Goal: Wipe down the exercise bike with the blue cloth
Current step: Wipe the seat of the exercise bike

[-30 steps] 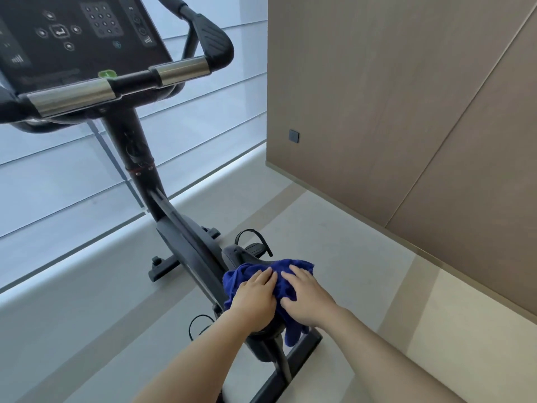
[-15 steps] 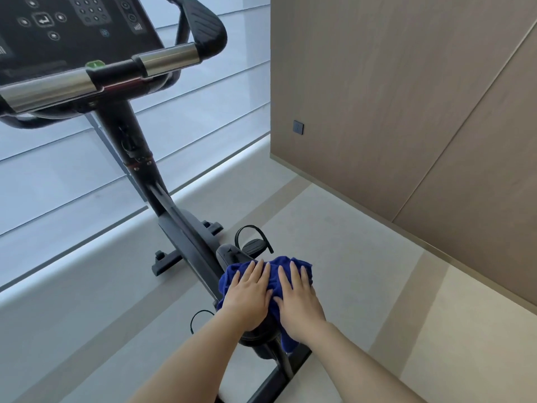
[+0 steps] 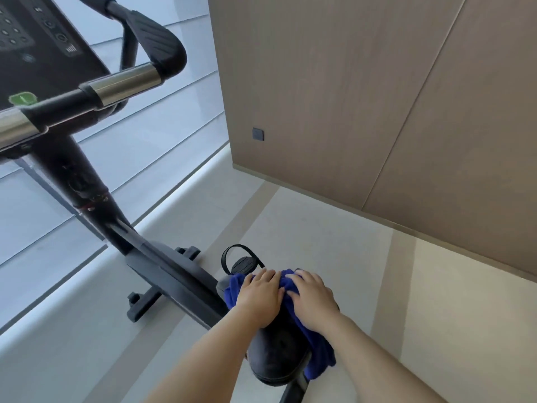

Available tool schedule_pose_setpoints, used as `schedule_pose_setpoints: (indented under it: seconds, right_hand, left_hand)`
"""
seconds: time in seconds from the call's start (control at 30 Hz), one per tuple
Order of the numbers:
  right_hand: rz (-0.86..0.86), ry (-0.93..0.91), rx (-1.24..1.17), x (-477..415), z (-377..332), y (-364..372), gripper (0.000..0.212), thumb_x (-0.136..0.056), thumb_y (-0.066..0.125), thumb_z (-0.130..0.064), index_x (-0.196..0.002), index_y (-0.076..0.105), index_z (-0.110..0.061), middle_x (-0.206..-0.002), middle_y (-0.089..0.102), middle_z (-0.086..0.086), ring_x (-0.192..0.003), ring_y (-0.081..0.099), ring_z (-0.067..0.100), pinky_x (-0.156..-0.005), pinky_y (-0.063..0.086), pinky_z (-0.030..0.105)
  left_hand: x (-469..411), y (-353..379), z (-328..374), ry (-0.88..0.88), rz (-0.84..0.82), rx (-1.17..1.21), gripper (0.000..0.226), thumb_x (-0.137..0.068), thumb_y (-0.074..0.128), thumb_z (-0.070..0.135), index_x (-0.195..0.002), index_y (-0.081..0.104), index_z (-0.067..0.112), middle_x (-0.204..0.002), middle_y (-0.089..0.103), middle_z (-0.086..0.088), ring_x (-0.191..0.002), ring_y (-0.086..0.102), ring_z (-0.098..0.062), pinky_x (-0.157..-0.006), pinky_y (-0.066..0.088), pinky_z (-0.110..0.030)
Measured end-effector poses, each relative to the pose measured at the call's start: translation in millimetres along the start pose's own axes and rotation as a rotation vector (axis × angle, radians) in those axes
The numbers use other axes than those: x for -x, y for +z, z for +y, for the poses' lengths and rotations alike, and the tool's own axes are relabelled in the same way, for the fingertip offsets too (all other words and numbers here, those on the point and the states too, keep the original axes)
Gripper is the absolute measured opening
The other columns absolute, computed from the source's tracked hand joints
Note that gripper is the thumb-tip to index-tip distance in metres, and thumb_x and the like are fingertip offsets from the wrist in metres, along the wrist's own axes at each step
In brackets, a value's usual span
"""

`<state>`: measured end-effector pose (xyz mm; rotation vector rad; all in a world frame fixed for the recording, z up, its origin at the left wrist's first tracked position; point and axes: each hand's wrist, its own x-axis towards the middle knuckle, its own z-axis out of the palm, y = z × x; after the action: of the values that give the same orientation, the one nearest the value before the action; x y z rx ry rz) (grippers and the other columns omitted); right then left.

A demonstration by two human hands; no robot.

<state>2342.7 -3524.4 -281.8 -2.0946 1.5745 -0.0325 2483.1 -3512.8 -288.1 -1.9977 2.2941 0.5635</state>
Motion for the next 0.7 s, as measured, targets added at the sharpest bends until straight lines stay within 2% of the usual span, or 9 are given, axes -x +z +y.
schedule_pose_setpoints:
  seconds: [0.1, 0.2, 0.27, 0.33, 0.4, 0.47, 0.53, 0.6, 0.7]
  right_hand:
    - [0.125, 0.063, 0.036, 13.1, -17.3, 6.6, 0.033, -0.094, 0.044, -0.027, -0.127, 0.046, -0.025, -0.141, 0.041, -0.006, -0.130, 0.034, 0.018, -0.099, 0.034, 0.036]
    - [0.238, 0.113, -0.009, 25.0, -44.4, 22.3, 0.034, -0.093, 0.047, -0.024, -0.127, 0.048, -0.024, -0.139, 0.044, -0.006, -0.128, 0.038, 0.017, -0.102, 0.034, 0.034]
    - [0.255, 0.137, -0.053, 30.0, -65.6, 36.3, 0.039, -0.094, 0.046, -0.028, -0.132, 0.044, -0.023, -0.145, 0.038, -0.004, -0.133, 0.032, 0.017, -0.110, 0.026, 0.036]
    - [0.217, 0.165, -0.075, 29.9, -86.5, 47.9, 0.048, -0.095, 0.040, -0.035, -0.141, 0.033, -0.024, -0.153, 0.024, -0.003, -0.141, 0.016, 0.016, -0.116, 0.010, 0.040]
    - [0.170, 0.202, -0.081, 25.5, -102.0, 54.8, 0.054, -0.095, 0.030, -0.047, -0.146, 0.021, -0.029, -0.157, 0.009, -0.006, -0.144, -0.001, 0.017, -0.114, -0.007, 0.046]
    - [0.157, 0.274, -0.067, 19.3, -109.1, 58.1, 0.055, -0.093, 0.017, -0.057, -0.145, 0.015, -0.039, -0.158, -0.001, -0.008, -0.143, -0.014, 0.020, -0.108, -0.016, 0.054]
    - [0.186, 0.371, 0.030, 17.3, -109.3, 63.6, 0.052, -0.093, 0.010, -0.058, -0.144, 0.007, -0.046, -0.158, -0.008, -0.003, -0.142, -0.019, 0.027, -0.106, -0.016, 0.061]
    - [0.234, 0.437, 0.179, 18.5, -107.5, 71.0, 0.053, -0.094, 0.010, -0.056, -0.144, -0.003, -0.044, -0.158, -0.010, 0.006, -0.142, -0.015, 0.035, -0.107, -0.010, 0.063]
    - [0.272, 0.463, 0.252, 13.9, -104.6, 78.9, 0.056, -0.094, 0.011, -0.056, -0.146, -0.003, -0.038, -0.158, 0.000, 0.011, -0.143, -0.002, 0.037, -0.108, -0.005, 0.063]
  left_hand:
    - [8.4, -6.1, -10.1, 0.128, 0.033, 0.013, 0.041, -0.098, 0.031, 0.034, -0.134, 0.040, 0.018, -0.137, 0.043, -0.001, -0.125, 0.039, -0.022, -0.104, 0.028, -0.032]
    - [19.4, -10.4, -36.7, 0.274, 0.048, -0.026, 0.041, -0.098, 0.030, 0.032, -0.137, 0.038, 0.020, -0.136, 0.043, 0.001, -0.124, 0.041, -0.022, -0.103, 0.030, -0.033]
    - [26.5, -13.7, -62.7, 0.331, 0.022, -0.100, 0.048, -0.099, 0.028, 0.032, -0.146, 0.023, 0.023, -0.147, 0.033, 0.004, -0.135, 0.030, -0.019, -0.111, 0.023, -0.035]
    - [29.2, -22.4, -86.5, 0.330, -0.069, -0.188, 0.055, -0.099, 0.027, 0.033, -0.149, 0.006, 0.025, -0.156, 0.013, 0.005, -0.144, 0.010, -0.016, -0.116, 0.012, -0.041]
    - [29.1, -30.2, -98.8, 0.317, -0.166, -0.239, 0.064, -0.097, 0.033, 0.035, -0.149, -0.005, 0.026, -0.158, -0.005, 0.002, -0.145, -0.006, -0.020, -0.117, 0.008, -0.045]
    - [30.4, -31.7, -99.8, 0.300, -0.224, -0.228, 0.072, -0.095, 0.039, 0.035, -0.148, -0.009, 0.023, -0.157, -0.015, -0.002, -0.144, -0.015, -0.024, -0.118, 0.007, -0.047]
    - [34.9, -23.7, -97.3, 0.264, -0.253, -0.144, 0.072, -0.096, 0.036, 0.032, -0.147, -0.013, 0.019, -0.157, -0.017, -0.003, -0.143, -0.017, -0.025, -0.118, 0.006, -0.047]
    - [38.4, -11.1, -97.5, 0.255, -0.216, -0.090, 0.067, -0.098, 0.025, 0.036, -0.146, -0.016, 0.017, -0.157, -0.018, -0.003, -0.143, -0.019, -0.026, -0.118, 0.003, -0.047]
    - [35.3, 3.1, -103.2, 0.268, -0.128, -0.092, 0.062, -0.098, 0.017, 0.043, -0.146, -0.015, 0.021, -0.157, -0.015, 0.000, -0.142, -0.021, -0.024, -0.117, -0.002, -0.045]
